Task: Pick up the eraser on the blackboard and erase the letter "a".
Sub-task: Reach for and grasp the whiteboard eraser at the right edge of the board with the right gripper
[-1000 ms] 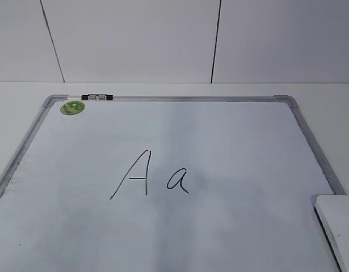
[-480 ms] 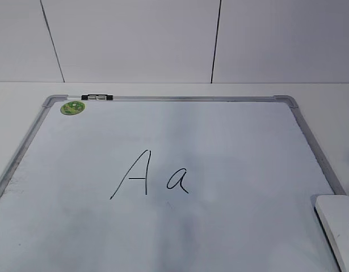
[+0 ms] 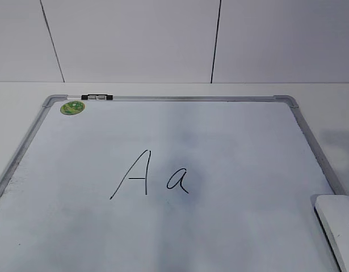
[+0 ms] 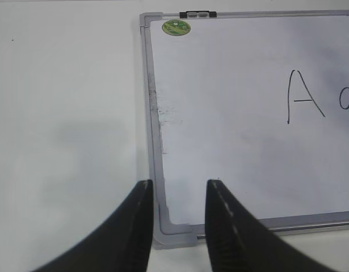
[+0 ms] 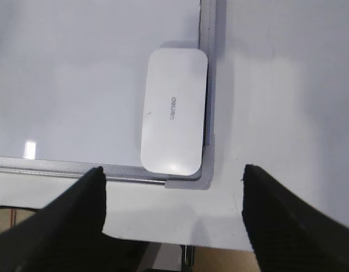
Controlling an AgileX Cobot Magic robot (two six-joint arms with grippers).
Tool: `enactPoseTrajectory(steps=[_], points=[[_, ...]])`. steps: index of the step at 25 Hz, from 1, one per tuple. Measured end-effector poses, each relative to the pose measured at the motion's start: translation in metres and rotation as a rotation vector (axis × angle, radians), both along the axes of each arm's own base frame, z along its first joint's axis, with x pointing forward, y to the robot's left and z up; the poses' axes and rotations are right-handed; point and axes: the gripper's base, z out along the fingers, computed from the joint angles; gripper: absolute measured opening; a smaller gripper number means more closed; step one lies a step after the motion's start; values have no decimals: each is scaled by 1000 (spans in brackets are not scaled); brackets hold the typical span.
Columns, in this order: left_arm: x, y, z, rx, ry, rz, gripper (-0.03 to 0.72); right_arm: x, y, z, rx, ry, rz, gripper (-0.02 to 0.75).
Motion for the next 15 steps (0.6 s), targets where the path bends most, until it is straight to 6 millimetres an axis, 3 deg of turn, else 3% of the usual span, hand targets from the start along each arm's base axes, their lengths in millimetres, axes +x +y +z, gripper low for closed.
enactPoseTrajectory(steps=[15], points=[[0,0,0,-2,0,-1,235,38,13,-21,-53,210,53,592]])
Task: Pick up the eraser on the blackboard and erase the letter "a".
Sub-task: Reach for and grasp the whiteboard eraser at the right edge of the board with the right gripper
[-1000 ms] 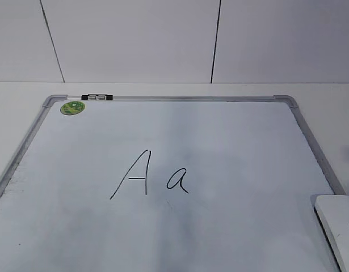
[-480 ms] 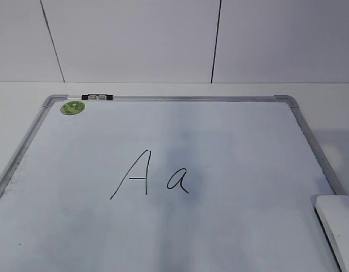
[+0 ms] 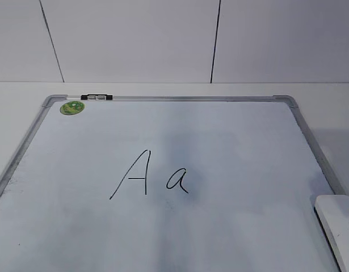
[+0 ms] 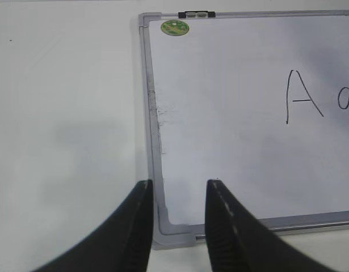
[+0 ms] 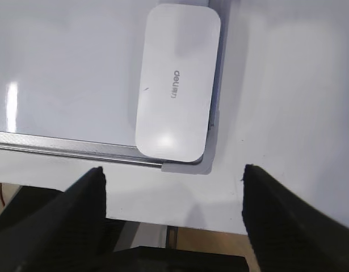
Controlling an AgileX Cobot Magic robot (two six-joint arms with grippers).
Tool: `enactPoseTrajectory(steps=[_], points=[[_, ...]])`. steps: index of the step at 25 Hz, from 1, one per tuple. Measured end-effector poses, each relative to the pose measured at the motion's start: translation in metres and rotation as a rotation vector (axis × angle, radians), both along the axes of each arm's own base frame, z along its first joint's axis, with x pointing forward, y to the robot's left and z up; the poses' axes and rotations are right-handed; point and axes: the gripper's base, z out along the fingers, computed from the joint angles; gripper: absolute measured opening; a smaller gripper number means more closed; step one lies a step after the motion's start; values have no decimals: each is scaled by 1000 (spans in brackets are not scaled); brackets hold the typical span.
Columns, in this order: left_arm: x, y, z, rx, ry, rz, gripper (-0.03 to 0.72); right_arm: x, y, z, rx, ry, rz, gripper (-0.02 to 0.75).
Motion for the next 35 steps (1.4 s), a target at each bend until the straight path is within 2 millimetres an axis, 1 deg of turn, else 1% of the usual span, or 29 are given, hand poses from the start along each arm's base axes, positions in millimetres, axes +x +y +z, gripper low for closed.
enactPoseTrajectory(steps=[9,17,35], points=[[0,0,0,0,0,0,235,23,6,-17,3,86,-6,592],[0,0,0,-4,0,-2,235,38,10,-28,4,127,0,592],[0,0,0,-4,0,-2,235,71,19,-66,1,248,-4,592]])
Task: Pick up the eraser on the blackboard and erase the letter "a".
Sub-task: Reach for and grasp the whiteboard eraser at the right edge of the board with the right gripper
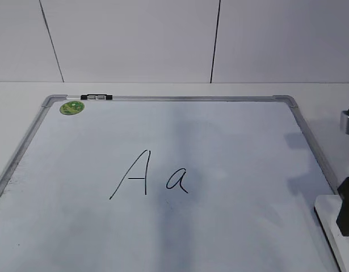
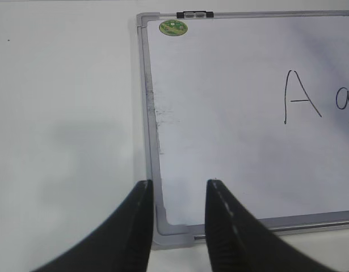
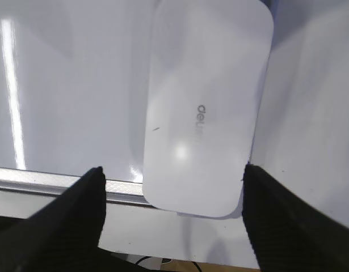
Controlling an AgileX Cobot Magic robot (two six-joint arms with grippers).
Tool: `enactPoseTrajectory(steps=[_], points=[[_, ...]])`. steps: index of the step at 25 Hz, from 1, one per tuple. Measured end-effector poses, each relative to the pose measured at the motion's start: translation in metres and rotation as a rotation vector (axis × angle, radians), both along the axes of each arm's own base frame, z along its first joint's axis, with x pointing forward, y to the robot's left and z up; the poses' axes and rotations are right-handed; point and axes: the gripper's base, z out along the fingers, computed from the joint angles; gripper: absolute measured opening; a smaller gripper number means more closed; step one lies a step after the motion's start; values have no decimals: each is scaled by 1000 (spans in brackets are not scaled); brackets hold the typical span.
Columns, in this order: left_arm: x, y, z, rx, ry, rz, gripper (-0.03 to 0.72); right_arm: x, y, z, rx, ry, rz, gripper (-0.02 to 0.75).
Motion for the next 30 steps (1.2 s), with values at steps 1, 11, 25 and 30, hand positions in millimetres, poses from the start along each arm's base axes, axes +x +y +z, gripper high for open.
enactPoseTrajectory(steps=[1,11,25,30], points=[[0,0,0,0,0,0,235,2,0,-2,-1,6,-7,592],[0,0,0,0,0,0,235,6,1,-9,-5,26,-33,592],[0,0,0,-2,0,-1,235,10,1,-8,0,-18,-35,592],[0,0,0,-2,0,-1,235,10,1,-8,-2,-18,-36,592]])
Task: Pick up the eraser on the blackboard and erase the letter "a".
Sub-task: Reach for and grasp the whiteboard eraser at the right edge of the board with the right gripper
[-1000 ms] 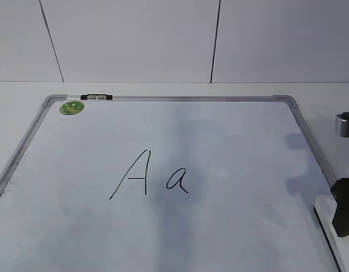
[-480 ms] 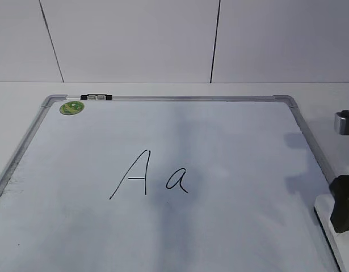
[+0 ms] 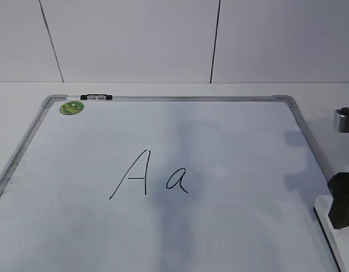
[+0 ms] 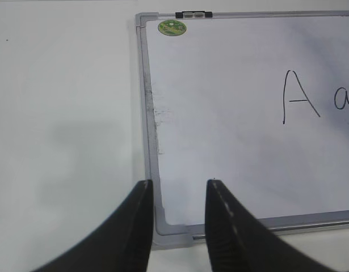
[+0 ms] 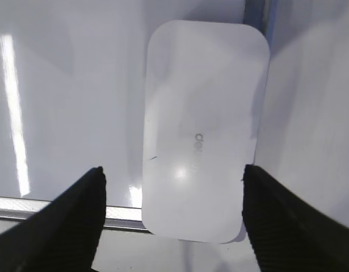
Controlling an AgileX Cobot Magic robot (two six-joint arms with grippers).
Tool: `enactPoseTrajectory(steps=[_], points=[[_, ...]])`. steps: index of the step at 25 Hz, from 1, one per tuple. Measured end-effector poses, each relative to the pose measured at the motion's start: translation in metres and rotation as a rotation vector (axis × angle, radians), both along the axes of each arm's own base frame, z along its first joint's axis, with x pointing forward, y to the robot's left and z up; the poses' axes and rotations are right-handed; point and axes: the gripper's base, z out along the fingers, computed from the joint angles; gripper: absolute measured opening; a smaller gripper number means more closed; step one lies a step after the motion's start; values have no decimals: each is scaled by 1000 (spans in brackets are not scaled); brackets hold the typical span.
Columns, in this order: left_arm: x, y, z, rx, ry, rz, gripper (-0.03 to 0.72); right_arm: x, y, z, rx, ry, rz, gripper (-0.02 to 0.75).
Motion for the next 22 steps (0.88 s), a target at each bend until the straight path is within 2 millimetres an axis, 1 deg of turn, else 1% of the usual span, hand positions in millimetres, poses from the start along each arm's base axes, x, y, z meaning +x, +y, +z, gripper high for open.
enactPoseTrajectory(steps=[10,16,22], points=[[0,0,0,0,0,0,235,0,0,0,-1,0,-10,596],[0,0,0,0,0,0,235,0,-2,0,-21,4,-1,662],[0,0,0,0,0,0,235,-1,-6,0,-65,12,18,675]])
